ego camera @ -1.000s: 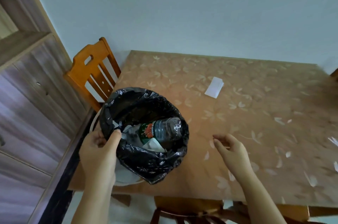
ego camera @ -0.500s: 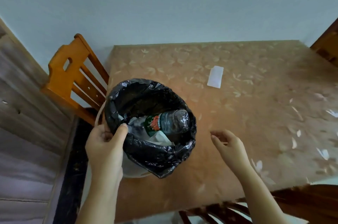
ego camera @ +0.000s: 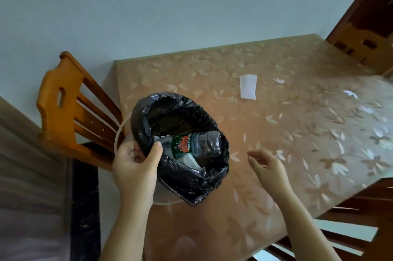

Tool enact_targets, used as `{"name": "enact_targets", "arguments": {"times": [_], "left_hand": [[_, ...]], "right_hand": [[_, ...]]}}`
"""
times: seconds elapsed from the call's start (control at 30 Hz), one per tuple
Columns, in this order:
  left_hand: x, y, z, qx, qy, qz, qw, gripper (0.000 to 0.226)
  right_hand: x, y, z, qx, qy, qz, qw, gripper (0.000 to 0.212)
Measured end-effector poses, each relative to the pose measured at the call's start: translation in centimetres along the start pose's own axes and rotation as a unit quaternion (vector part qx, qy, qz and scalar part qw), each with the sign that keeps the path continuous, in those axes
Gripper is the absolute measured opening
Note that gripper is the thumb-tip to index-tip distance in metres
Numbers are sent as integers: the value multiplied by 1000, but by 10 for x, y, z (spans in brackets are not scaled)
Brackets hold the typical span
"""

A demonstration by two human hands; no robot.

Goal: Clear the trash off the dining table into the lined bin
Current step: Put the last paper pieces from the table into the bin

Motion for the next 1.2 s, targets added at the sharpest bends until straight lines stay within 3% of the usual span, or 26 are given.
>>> {"name": "enact_targets", "arguments": {"times": [0.2,0.43,0.6,1.03,1.2], "left_hand": [[24,29,-3,29,34,17,999,14],[64,91,-7,59,63,19,996,26],[92,133,-9,85,93,13,992,12],[137,203,-6,62,69,-12,996,14],[147,217,-5,43,63,-16,997,33]], "right_hand": [[42,11,-10,12,12,-18,1000,14],[148,13,-35,38,53,-63,996,27],[226,20,-60,44,78,-63,994,39],[353,38,-86,56,147,-158,975,71],[376,55,-83,8,146,-177,973,84]]}}
Point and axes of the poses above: each hand's wrist, its own x-axis towards the middle knuckle, its own y-axis out of the palm, z = x × y, the point moved 6 cm from there along x, towards the middle knuckle
